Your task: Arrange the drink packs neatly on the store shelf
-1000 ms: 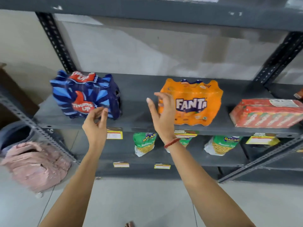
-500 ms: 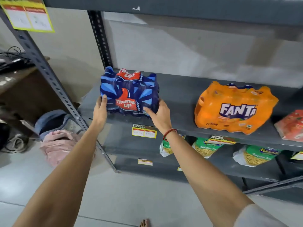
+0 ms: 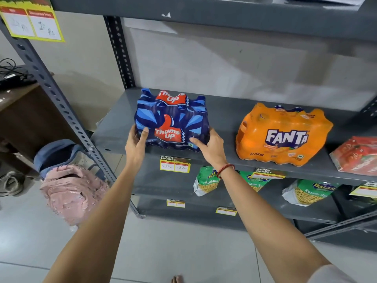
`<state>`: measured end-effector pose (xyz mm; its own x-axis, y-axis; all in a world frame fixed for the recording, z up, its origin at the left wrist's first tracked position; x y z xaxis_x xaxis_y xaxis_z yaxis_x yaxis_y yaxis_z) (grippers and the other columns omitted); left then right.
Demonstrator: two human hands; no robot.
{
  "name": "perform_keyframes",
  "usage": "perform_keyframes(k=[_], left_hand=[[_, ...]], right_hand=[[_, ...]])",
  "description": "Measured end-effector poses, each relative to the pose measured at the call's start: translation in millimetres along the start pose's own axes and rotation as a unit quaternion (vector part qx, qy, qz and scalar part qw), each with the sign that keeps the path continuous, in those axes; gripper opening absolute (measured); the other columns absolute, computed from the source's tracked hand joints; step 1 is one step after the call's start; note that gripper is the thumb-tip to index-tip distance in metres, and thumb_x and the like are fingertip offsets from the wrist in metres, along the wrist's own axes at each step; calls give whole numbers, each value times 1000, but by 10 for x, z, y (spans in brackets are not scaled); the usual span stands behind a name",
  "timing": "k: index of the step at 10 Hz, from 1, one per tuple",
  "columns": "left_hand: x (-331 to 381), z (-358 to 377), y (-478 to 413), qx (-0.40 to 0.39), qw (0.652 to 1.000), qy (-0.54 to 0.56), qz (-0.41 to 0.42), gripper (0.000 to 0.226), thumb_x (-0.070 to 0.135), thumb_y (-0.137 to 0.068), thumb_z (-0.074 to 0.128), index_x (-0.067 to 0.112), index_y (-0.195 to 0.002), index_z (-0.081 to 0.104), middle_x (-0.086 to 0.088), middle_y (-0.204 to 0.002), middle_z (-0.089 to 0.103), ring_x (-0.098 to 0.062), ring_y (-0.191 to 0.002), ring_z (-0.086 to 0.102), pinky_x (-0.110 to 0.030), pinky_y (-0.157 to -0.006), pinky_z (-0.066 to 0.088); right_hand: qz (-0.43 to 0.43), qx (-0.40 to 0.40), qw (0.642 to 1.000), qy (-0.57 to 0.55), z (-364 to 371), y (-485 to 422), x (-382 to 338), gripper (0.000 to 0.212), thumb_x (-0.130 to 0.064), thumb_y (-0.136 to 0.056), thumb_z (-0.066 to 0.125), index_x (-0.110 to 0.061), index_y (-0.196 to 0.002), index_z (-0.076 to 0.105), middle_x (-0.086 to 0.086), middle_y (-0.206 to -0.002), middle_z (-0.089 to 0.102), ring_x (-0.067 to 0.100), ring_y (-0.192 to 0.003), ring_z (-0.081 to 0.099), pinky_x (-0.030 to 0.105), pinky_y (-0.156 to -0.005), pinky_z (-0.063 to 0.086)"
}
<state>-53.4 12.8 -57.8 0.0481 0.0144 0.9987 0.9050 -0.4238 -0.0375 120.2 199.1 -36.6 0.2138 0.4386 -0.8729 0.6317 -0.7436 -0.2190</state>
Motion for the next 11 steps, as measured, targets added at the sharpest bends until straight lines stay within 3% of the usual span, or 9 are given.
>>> perform_keyframes(k=[1,3,5,7,8,10,11], left_hand=[[-45,37,68,6,1000,1,5,60,38,-91,56,17,-143,36,-3,-140,50,-9,-116,52,-20,-95,44],[-22,65,102,5,1000,-14,23,56,37,-91,56,16,-140,39,4,-130,52,-7,-112,53,-1,-76,45],[-2,59,120,13,999,-33,17,56,39,-92,54,17,-141,38,-3,-138,52,-6,-113,52,-17,-91,43],[6,59,146,20,998,-44,31,53,36,-91,57,15,-138,43,0,-131,55,-6,-111,53,5,-74,41],[12,71,147,19,998,-53,35,53,35,-92,56,13,-138,42,-3,-134,54,-7,-112,52,6,-74,40],[54,52,166,20,997,-73,26,56,39,-91,55,15,-140,40,-4,-139,52,-9,-118,51,-17,-92,40],[41,49,274,56,995,-84,12,55,39,-92,55,13,-138,40,-4,-139,51,-8,-118,50,-20,-93,39]], right_hand=[[6,-4,1000,6,-88,21,64,53,-37,-80,70,-9,-120,49,9,-123,62,23,-110,61,21,-80,48],[8,-13,1000,8,-120,34,90,54,-38,-80,69,-9,-121,48,9,-124,62,23,-111,61,20,-79,48],[6,-20,1000,15,-118,30,73,55,-37,-81,68,-8,-123,47,10,-126,60,25,-113,60,25,-83,50],[4,-21,1000,23,-156,64,86,55,-37,-82,68,-7,-123,46,11,-127,60,26,-113,60,33,-86,53],[2,-13,1000,28,-175,88,95,56,-38,-81,68,-8,-124,46,10,-127,60,26,-113,60,31,-86,53],[12,-6,999,30,-192,124,54,57,-39,-81,68,-7,-123,46,11,-127,60,25,-114,60,30,-86,52],[10,26,999,31,-263,211,35,55,-40,-82,67,-8,-123,48,10,-125,61,24,-112,60,28,-85,52]])
Point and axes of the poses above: each hand's wrist, its own y-axis away from the middle knuckle, its own z-axis out of the palm, x = y × z, the point moved 8 cm from there along -y, towards the middle knuckle
